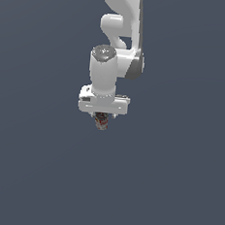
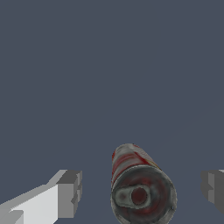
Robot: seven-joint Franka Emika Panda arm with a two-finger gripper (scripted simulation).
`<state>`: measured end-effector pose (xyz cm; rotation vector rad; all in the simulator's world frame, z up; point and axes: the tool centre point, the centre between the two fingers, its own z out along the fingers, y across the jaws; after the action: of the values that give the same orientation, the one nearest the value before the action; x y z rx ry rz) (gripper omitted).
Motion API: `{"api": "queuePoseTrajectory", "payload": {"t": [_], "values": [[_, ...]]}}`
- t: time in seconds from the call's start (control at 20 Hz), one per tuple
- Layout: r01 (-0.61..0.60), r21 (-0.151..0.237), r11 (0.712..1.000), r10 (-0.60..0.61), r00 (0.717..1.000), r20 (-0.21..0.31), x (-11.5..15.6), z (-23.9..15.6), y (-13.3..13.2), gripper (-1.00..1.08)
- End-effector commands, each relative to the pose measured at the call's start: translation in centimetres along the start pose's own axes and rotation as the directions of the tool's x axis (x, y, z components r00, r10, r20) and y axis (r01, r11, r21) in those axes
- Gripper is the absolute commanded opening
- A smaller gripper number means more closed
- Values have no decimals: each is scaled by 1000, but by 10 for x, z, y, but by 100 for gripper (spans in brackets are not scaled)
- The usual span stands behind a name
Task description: Pick up the object and move it to a goal position.
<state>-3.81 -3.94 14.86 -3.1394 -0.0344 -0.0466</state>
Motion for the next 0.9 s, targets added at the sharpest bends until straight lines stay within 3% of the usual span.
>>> {"api": "queuePoseTrajectory", "payload": {"t": [0.0,0.4,0.85], "values": [[2,-1,1000,-2,1000,10,-14,7,4,100],[5,-1,1000,-5,1000,28,-39,19,12,100],[5,-1,1000,-5,1000,29,-41,28,12,100]]}}
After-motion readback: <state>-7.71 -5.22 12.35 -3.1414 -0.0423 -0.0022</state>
